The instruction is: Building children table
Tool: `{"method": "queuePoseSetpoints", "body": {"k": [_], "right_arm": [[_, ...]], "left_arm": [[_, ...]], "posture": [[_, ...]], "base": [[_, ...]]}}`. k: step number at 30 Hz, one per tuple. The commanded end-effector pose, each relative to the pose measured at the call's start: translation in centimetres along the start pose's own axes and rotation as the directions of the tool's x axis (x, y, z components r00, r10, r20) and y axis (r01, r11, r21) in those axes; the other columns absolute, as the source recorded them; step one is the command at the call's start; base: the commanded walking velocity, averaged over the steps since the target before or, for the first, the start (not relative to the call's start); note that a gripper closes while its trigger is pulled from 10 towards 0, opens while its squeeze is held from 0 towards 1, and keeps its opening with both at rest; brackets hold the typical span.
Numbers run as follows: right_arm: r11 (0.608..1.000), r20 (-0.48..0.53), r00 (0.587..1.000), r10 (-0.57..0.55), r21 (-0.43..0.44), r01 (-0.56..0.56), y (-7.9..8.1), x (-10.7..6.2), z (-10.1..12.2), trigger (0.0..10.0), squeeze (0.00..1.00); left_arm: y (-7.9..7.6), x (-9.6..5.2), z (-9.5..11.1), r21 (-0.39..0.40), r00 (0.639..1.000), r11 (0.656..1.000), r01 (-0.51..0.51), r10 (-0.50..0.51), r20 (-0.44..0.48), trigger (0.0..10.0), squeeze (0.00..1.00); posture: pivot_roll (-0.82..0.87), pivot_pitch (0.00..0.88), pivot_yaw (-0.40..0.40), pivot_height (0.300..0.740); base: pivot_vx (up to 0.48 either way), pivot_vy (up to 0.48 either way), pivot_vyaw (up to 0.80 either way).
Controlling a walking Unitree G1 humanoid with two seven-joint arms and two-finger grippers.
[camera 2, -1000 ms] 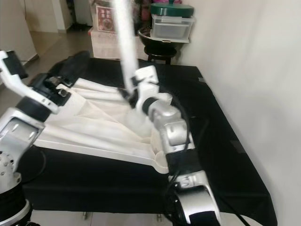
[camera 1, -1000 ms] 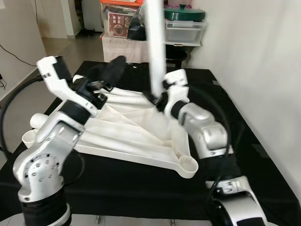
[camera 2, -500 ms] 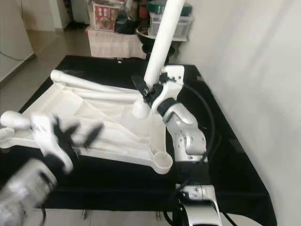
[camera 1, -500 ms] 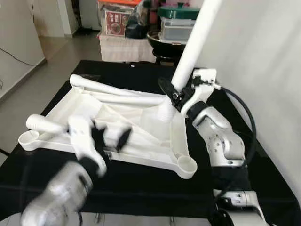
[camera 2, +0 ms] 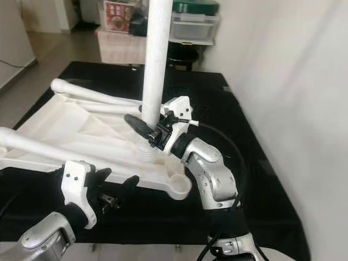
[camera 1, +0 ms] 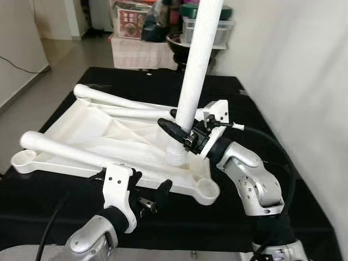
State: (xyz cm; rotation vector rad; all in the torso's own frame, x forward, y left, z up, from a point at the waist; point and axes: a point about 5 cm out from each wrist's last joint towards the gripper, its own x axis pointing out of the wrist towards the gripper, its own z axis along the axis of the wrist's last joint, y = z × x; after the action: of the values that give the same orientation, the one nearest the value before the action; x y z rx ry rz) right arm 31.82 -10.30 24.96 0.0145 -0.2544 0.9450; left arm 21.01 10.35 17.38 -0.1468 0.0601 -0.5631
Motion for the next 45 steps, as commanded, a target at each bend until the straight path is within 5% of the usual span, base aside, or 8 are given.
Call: {"method": "queuePoseSetpoints", "body": {"k": [1, 11, 14, 23, 31, 45], "right_arm": [[1.000, -0.012, 1.000, 0.029, 0.001, -0.029, 0.2, -0.4, -0.3, 10.0, 0.00], [0.979, -0.039, 0.978, 0.203, 0.039, -0.202, 0.5, -1.9, -0.3, 10.0, 0.00], [0.954, -0.029, 0.961, 0.276, 0.129, -0.270, 1.1, -2.8, -0.5, 10.0, 0.00], [0.955, 0.026, 0.975, 0.221, 0.195, -0.222, 1.3, -3.2, -1.9, 10.0, 0.00], [0.979, 0.073, 0.989, 0.131, 0.151, -0.140, 0.6, -4.6, -2.2, 10.0, 0.00], [0.976, 0.001, 0.978, 0.210, 0.066, -0.210, 2.7, -5.8, -2.8, 10.0, 0.00]], "left_arm": [[-0.7, -0.1, -0.4, 0.019, 0.999, 0.999, 0.039, -0.038, -0.022, 10.0, 0.00], [-0.7, -0.9, -1.7, 0.160, 0.994, 0.985, 0.060, -0.044, -0.102, 10.0, 0.00], [-1.2, -1.5, -1.9, 0.179, 0.991, 0.981, 0.079, -0.057, -0.121, 10.0, 0.00], [-1.4, -2.2, -2.5, 0.183, 0.986, 0.979, 0.094, -0.066, -0.156, 10.0, 0.00], [-1.4, -2.7, -2.7, 0.206, 0.981, 0.971, 0.119, -0.083, -0.176, 10.0, 0.00], [-1.5, -3.1, -2.8, 0.166, 0.968, 0.968, 0.188, -0.154, -0.200, 10.0, 0.00]], "posture": [[-0.05, 0.144, -0.067, 0.740], [-0.05, 0.162, -0.073, 0.740], [-0.04, 0.181, -0.070, 0.740], [-0.04, 0.196, -0.057, 0.740], [-0.03, 0.200, -0.039, 0.740], [-0.02, 0.237, 0.006, 0.740]], "base": [[0.000, 0.000, 0.00], [0.000, 0.000, 0.56], [0.000, 0.000, 0.25], [0.000, 0.000, 0.00], [0.000, 0.000, 0.00], [0.000, 0.000, 0.00]]}}
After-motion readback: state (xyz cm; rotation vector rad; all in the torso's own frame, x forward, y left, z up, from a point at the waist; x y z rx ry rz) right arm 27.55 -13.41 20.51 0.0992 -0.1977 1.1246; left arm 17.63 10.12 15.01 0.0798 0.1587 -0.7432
